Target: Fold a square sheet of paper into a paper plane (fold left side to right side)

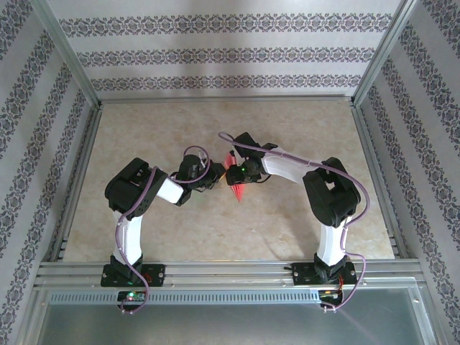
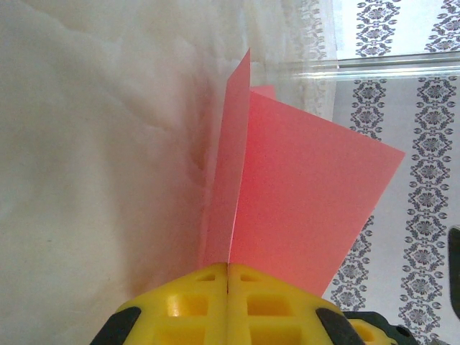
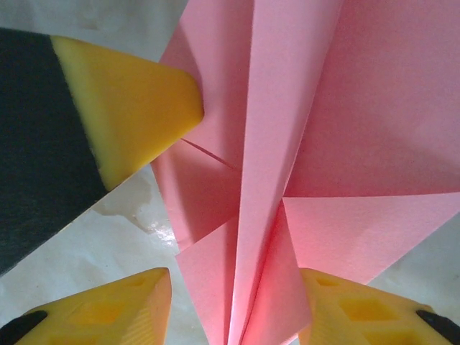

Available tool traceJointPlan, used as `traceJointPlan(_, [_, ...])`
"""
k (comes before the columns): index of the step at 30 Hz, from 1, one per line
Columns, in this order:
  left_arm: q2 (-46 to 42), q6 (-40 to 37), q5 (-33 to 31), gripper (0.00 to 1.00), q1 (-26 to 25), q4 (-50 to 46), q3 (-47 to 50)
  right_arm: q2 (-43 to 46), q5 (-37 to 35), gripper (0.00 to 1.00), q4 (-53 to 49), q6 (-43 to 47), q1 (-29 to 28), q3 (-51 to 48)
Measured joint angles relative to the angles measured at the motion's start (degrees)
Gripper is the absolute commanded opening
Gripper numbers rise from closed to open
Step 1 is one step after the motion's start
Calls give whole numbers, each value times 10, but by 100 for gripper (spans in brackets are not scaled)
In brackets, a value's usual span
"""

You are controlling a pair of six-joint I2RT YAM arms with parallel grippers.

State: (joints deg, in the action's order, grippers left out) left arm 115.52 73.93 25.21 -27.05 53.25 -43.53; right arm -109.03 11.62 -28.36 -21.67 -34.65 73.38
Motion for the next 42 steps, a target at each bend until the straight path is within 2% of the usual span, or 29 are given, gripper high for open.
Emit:
traceJointPlan(10, [0, 1, 0, 0, 0, 2, 0, -23, -7, 47, -3, 3, 0, 4])
traceJointPlan(24, [0, 1, 0, 0, 0, 4, 0, -22, -35, 22, -15, 11, -1, 6])
traceJointPlan(37, [0, 1, 0, 0, 0, 4, 0, -36, -33, 21, -27, 5, -5, 24])
traceJointPlan(42, [2, 2, 0, 3, 0, 11, 0, -47, -32, 19, -31, 4, -11, 35])
